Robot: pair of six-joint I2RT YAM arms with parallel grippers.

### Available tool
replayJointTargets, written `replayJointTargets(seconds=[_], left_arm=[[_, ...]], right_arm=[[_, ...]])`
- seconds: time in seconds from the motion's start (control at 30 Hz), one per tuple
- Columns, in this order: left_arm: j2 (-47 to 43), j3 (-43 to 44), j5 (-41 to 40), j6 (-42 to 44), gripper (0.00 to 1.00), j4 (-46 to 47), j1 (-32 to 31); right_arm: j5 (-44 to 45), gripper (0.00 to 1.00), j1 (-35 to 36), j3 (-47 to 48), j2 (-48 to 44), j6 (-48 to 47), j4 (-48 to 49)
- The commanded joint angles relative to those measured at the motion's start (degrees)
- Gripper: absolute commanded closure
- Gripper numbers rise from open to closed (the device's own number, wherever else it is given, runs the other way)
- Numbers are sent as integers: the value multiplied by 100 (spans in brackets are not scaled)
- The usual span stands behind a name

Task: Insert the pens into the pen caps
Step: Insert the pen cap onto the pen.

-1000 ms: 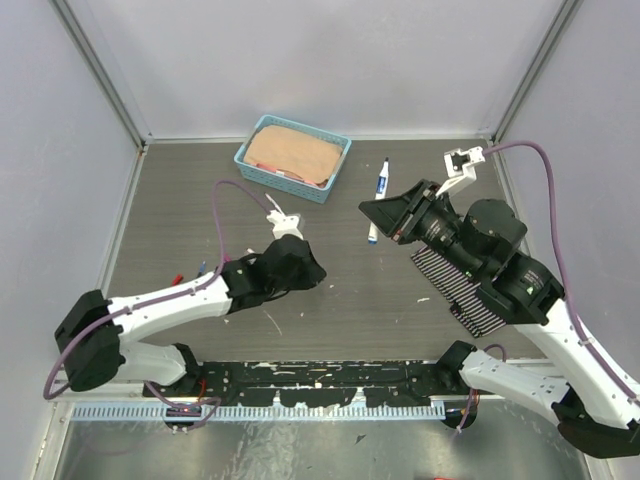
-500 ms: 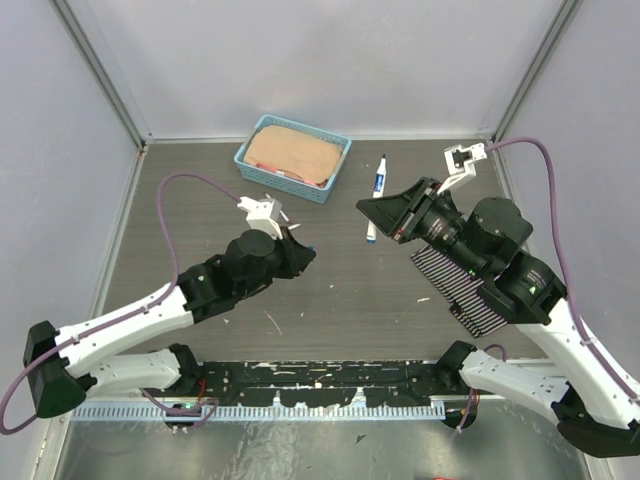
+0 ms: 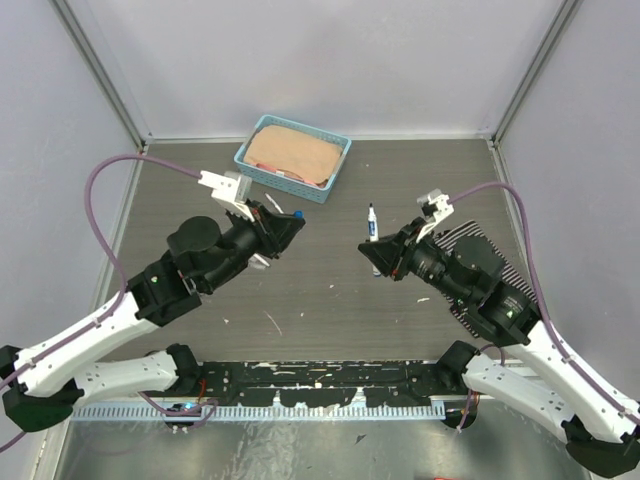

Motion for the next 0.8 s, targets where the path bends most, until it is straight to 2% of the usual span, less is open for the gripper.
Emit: replayJointTargets(seconds=[0.0, 0.1, 0.2, 0.33, 0.47, 0.77], left_arm=[[-46, 579, 432, 410, 100, 63, 6], [4, 797, 728, 459, 100, -16, 7], [-30, 753, 1016, 373, 100, 288, 5], [-134, 564, 1251, 188, 100, 733, 5], [-393, -151, 1378, -249, 100, 1894, 7], [-402, -552, 1301, -692, 100, 2692, 3]], right_arm=[[-271, 100, -11, -205, -27, -1041, 639], [-1115, 100, -8, 106, 488, -1195, 365], [-1917, 99, -1, -335, 456, -965, 1316], [-2144, 99, 16, -478, 522, -505, 2072], [-2280, 99, 113, -529, 592, -246, 2560], [-2407, 99, 341, -574, 803, -273, 2708]])
